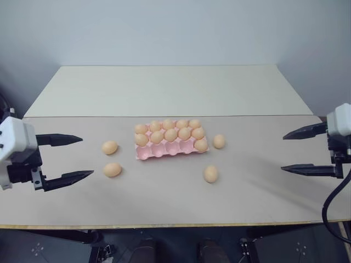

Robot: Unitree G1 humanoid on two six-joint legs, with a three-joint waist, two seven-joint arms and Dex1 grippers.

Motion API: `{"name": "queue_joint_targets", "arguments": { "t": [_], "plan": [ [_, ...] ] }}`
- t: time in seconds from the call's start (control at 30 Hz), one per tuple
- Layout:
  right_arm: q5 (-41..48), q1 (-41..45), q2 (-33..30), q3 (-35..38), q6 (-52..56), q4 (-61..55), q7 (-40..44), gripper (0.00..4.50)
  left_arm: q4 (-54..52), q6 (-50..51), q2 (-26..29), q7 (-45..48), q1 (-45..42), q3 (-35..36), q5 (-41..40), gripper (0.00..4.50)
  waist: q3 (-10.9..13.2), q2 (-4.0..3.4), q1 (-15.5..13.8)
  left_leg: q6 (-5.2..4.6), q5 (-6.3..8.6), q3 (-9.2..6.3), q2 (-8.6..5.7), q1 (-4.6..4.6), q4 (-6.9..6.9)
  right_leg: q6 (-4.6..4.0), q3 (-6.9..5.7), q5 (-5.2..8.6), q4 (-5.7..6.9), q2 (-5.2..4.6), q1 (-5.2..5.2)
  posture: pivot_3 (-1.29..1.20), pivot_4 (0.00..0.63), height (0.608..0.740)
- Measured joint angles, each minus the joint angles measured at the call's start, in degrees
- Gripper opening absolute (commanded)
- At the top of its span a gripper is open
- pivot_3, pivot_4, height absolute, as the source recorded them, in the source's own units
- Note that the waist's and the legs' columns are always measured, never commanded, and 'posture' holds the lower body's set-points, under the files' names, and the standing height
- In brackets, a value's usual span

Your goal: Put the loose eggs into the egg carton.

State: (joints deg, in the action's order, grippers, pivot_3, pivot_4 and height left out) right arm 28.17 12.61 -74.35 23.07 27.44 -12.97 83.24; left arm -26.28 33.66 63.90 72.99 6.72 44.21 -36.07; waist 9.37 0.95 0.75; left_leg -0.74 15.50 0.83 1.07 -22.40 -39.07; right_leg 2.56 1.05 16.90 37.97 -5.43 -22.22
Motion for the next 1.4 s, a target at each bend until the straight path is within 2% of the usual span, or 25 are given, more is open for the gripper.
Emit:
{"name": "queue_joint_targets", "arguments": {
  "t": [0.23, 0.67, 0.83, 1.13, 1.4],
  "plan": [
    [0.0, 0.5, 0.0, -0.2, 0.0, 0.0, -0.1, 4.50, 0.1, 2.5, -0.1, -4.8, -3.7, -0.1, -1.1, 4.47, 0.0, 0.00, 0.0, 0.00, 0.00, -0.01, 0.00, 0.00, 0.00, 0.00, 0.00, 0.00, -0.01, -0.01, 0.01, 0.00, 0.150, 0.740],
    [-0.5, 0.6, 0.0, -0.3, 0.0, 0.1, -1.1, 4.50, 0.1, 1.1, -0.1, -3.7, -3.6, -1.7, -1.1, 4.47, 0.0, 0.00, 0.0, 0.00, 0.00, 0.00, 0.00, 0.00, 0.00, 0.00, 0.01, 0.00, 0.00, 0.00, 0.00, 0.00, 0.150, 0.740],
    [-2.7, 5.7, 0.5, -5.6, 0.4, 1.3, -6.5, 4.50, 0.4, -0.5, -0.1, -3.1, -3.9, -4.1, -1.1, 4.47, 0.0, 0.00, 0.2, 0.02, -0.01, 0.03, 0.00, 0.08, 0.00, 0.00, 0.06, 0.00, 0.04, 0.01, 0.01, 0.00, 0.150, 0.740],
    [-11.8, 18.5, 13.4, -22.9, -1.4, 9.3, -15.6, 4.50, 1.5, -2.6, -0.2, -1.7, -4.1, -9.4, -1.0, 4.47, 0.0, 0.01, 0.2, 0.02, -0.01, 0.06, -0.06, 0.00, 0.01, 0.00, 0.09, 0.00, 0.04, 0.02, -0.07, 0.00, 0.150, 0.740],
    [-21.4, 28.2, 26.7, -32.9, -7.7, 23.3, -21.3, 4.50, 1.6, -3.5, -0.7, -2.1, -4.1, -11.9, -0.5, 4.47, 0.0, 0.01, 0.3, 0.03, -0.02, 0.07, -0.07, -0.08, 0.00, 0.00, 0.08, -0.01, 0.04, 0.02, -0.15, 0.00, 0.150, 0.740]
  ]
}}
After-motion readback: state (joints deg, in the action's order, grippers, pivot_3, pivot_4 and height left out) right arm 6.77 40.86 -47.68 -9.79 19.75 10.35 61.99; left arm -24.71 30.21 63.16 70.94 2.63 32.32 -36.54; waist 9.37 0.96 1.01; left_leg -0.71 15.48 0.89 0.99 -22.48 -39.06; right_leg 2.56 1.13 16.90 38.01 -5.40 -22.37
